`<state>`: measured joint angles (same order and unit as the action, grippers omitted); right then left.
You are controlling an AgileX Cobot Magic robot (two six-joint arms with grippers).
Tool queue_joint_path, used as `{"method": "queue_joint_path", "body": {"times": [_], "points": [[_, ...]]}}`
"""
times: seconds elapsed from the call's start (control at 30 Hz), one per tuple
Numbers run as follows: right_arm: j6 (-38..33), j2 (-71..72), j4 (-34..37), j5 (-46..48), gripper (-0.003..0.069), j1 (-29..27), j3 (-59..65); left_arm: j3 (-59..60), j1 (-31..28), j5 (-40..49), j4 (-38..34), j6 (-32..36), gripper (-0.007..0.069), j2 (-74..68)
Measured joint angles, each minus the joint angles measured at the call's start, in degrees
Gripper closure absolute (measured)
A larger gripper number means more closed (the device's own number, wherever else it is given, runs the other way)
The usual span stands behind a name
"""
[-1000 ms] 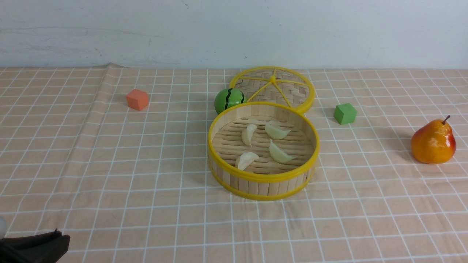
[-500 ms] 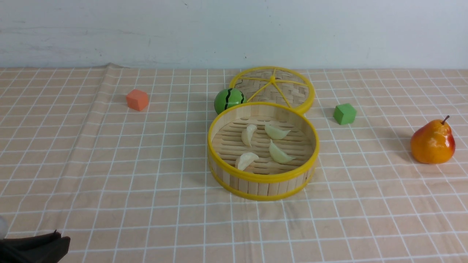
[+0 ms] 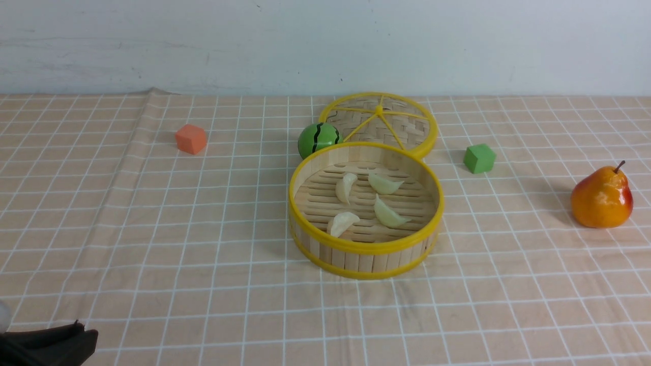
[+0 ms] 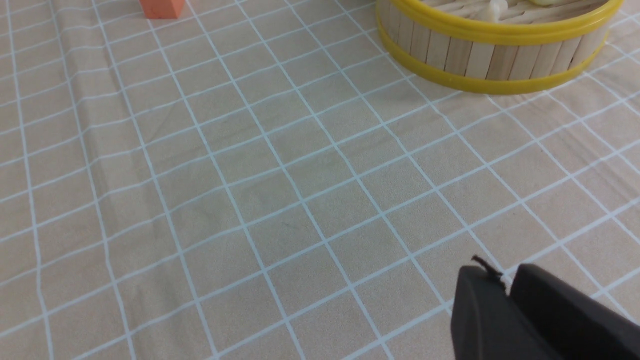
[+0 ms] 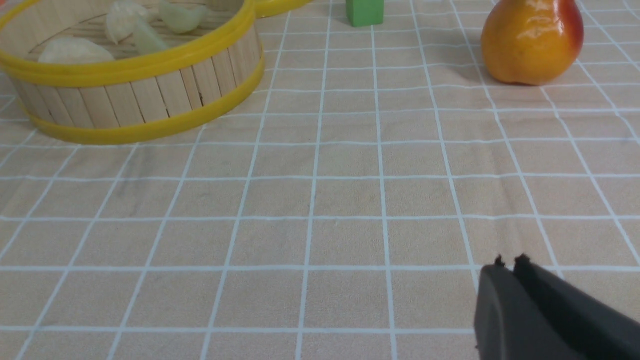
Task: Put the dumplings into the steamer on the table with the brown tablecloth.
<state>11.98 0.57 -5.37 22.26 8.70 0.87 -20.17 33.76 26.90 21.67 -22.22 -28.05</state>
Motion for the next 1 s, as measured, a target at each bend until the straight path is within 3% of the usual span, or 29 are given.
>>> {"method": "queue_joint_path", "body": {"times": [0.37, 0.57, 0.8, 1.0], "points": [[-0.13, 0.00, 0.05, 0.00, 0.0617, 0.00, 0.00, 2.25, 0.00, -1.89, 0.00, 0.00, 0.0533, 1.31], [-0.13, 0.00, 0.05, 0.00, 0.0608, 0.00, 0.00, 14.13, -0.44, -4.63, -0.27, 0.00, 0.0533, 10.27], [-0.13, 0.00, 0.05, 0.00, 0.0596, 0.00, 0.00, 21.75, -8.23, -10.00, -10.19, 1.21, 0.0533, 27.02], [-0.13, 0.05, 0.05, 0.00, 0.0586, 0.00, 0.00, 21.82, -19.85, -13.58, -15.08, 2.86, 0.0533, 28.61]]}}
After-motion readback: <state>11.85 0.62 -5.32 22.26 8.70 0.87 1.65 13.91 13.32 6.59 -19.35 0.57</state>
